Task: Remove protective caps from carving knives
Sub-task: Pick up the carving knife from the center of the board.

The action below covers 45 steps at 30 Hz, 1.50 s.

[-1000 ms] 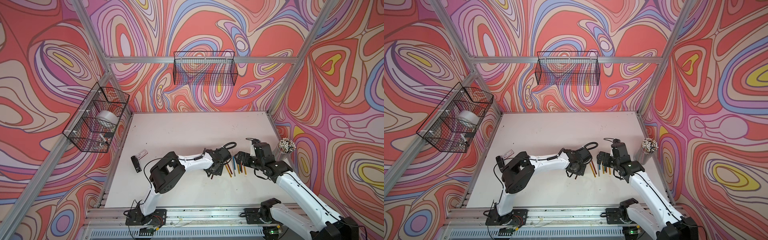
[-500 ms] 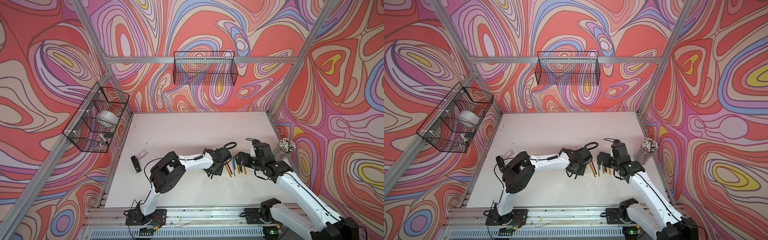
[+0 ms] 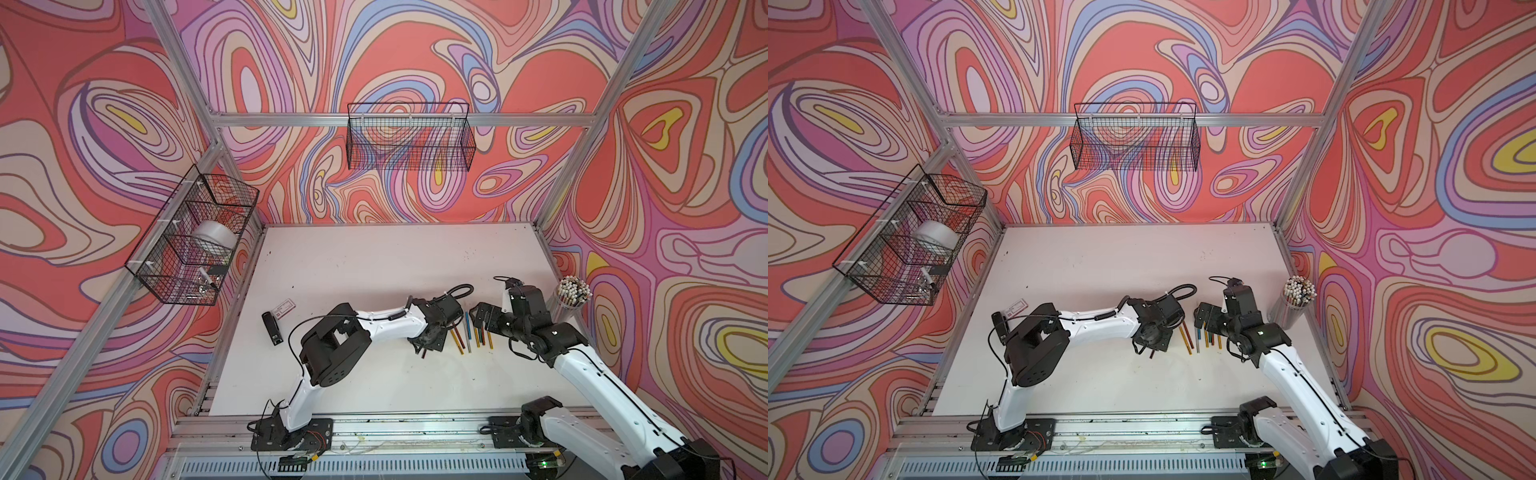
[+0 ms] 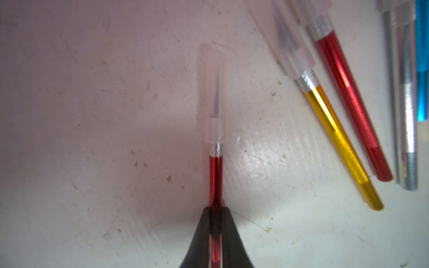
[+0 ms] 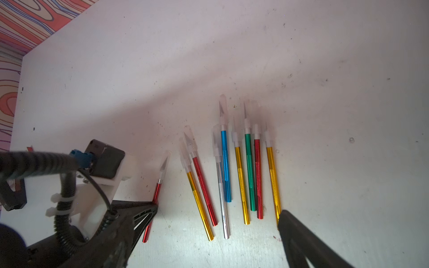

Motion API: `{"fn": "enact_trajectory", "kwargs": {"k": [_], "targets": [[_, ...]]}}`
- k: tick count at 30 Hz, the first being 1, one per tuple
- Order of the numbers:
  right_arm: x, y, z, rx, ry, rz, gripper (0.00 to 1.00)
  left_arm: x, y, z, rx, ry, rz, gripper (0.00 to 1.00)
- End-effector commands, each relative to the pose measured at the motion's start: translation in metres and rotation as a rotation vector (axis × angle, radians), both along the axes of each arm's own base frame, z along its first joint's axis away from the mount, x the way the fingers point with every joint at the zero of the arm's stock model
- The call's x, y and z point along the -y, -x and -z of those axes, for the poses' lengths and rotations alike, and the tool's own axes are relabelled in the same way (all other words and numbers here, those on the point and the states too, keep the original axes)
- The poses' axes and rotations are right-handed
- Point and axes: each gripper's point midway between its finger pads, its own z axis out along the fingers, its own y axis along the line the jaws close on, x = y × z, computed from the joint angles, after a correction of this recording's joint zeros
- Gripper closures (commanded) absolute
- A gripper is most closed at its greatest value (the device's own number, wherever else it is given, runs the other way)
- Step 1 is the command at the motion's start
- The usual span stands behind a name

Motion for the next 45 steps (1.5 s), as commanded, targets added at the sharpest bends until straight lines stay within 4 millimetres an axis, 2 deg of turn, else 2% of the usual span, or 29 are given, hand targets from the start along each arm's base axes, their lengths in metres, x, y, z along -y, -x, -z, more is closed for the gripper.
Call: {"fn": "enact_trajectory", "kwargs": {"k": [1, 5, 10, 13, 20, 30, 36, 41, 45], "targets": [[-0.004, 0.001, 0.001, 0.003, -0.033, 0.008, 0.02, -0.006, 0.005, -0.006, -0.007, -0.019, 0.011, 0.89], [-0.01, 0.001, 0.0, -0.003, -0.092, 0.019, 0.02, -0.006, 0.004, -0.015, 0.0, 0.011, 0.013, 0.88], [-0.008, 0.002, -0.004, 0.006, -0.114, 0.052, 0.02, -0.011, 0.001, -0.03, 0.014, 0.047, 0.002, 0.88], [-0.016, 0.002, -0.008, 0.009, -0.152, 0.024, 0.02, -0.01, -0.001, -0.036, -0.006, 0.122, -0.007, 0.89], [-0.026, -0.003, -0.018, 0.016, -0.209, 0.006, 0.08, -0.015, -0.015, -0.053, 0.0, 0.189, -0.011, 0.88], [-0.055, -0.034, -0.028, 0.035, -0.363, -0.036, 0.22, -0.024, -0.034, -0.089, 0.022, 0.342, 0.038, 0.88], [-0.066, -0.054, -0.034, 0.027, -0.409, -0.038, 0.34, -0.029, -0.034, -0.107, 0.025, 0.424, 0.064, 0.88], [-0.077, -0.065, -0.041, 0.059, -0.464, -0.07, 0.44, -0.03, -0.028, -0.107, 0.021, 0.461, 0.076, 0.88], [-0.086, -0.073, -0.045, 0.057, -0.472, -0.116, 0.48, -0.026, -0.028, -0.113, 0.033, 0.51, 0.07, 0.88]]}}
